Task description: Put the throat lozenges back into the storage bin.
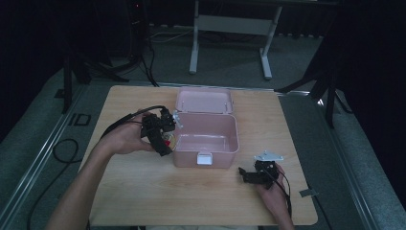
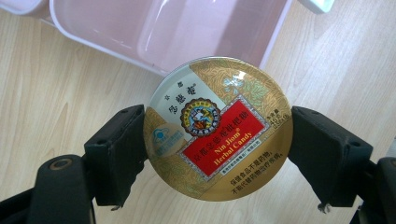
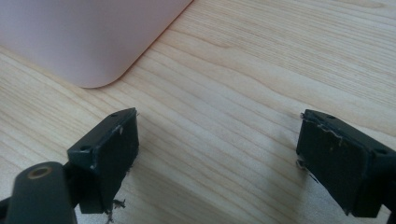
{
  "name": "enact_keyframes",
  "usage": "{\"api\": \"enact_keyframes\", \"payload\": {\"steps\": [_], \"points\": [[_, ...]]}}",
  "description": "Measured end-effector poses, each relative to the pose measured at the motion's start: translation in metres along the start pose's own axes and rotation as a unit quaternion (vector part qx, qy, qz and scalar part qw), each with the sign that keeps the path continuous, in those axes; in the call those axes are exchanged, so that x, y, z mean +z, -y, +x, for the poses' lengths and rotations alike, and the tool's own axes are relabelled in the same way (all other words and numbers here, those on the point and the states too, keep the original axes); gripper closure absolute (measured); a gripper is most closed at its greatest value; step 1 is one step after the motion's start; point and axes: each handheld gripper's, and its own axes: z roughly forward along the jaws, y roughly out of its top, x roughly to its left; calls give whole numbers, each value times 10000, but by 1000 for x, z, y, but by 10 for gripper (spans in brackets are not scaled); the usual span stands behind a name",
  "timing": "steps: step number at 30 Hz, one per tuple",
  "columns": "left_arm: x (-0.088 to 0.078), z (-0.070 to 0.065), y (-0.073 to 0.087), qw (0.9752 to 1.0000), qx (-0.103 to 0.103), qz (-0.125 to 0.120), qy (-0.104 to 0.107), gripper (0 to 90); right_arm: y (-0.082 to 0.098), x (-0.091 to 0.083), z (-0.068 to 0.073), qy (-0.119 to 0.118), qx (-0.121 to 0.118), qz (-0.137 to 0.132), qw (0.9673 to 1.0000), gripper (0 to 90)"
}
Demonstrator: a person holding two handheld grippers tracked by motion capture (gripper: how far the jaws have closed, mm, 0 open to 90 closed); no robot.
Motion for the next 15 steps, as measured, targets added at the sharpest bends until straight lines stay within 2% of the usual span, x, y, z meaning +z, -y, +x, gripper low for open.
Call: {"api": "enact_keyframes", "payload": {"steps": [6, 15], "points": [[0, 1, -9, 10000, 46, 48, -7, 219, 0, 0, 0, 0, 0, -1, 10000, 127], [-1, 3, -20, 10000, 79, -3, 10, 219, 0, 0, 0, 1, -1, -1, 10000, 127]]}}
